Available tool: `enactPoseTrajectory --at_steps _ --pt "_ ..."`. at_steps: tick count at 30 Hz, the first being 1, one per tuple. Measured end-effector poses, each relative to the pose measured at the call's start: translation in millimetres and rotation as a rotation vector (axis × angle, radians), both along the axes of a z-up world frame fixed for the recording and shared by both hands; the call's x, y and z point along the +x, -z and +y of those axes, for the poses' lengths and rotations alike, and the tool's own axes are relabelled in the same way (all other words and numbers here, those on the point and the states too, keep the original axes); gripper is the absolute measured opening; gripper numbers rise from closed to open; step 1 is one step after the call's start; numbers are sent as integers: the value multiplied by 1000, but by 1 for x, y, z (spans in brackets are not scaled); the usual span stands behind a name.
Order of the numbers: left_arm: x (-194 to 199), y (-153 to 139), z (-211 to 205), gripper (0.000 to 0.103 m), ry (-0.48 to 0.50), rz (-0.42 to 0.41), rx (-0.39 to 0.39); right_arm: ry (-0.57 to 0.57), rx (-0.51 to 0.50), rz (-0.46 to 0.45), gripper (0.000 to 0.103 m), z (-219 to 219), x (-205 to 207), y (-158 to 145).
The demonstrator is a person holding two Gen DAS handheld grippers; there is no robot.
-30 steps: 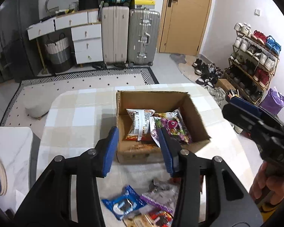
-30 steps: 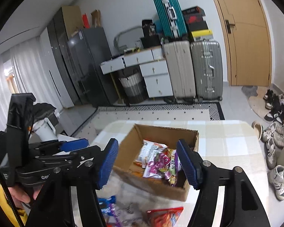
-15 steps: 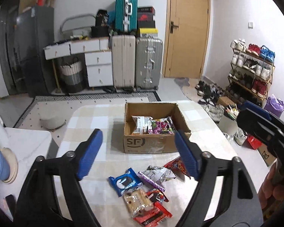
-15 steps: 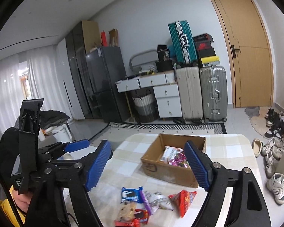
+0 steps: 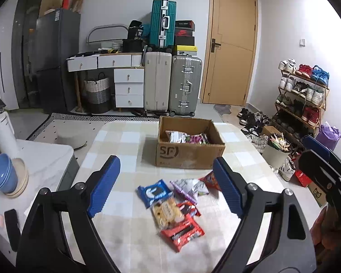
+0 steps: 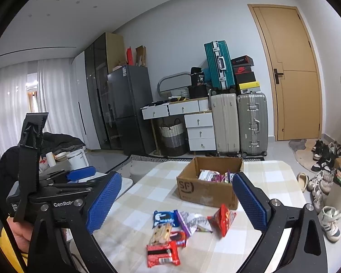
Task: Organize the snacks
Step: 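Move both tools back toward the remaining snacks on the table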
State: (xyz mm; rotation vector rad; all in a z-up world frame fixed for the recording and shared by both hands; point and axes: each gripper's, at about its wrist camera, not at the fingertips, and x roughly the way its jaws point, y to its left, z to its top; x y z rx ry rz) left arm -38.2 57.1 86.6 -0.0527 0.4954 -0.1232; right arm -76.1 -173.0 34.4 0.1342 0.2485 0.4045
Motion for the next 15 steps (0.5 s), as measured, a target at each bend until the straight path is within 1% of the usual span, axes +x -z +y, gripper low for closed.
enactPoseTrajectory --at_steps 2,3,8,10,11,13,15 --pt "-15 8 3 85 -17 -1 6 3 4 -2 101 -3 -4 9" --pt "-16 13 3 87 -23 3 9 7 6 -1 101 -4 -2 12" --pt "-35 36 7 89 -50 6 12 32 27 20 101 -8 1 32" --pt "-41 47 8 97 -64 10 15 36 40 36 102 -9 2 41" --pt "-44 54 9 103 -73 10 14 39 41 45 102 -8 4 45" --pt "-35 64 7 103 -78 13 17 39 34 64 102 -6 7 53" --pt "-26 79 4 103 -78 39 29 38 21 75 102 -2 10 61"
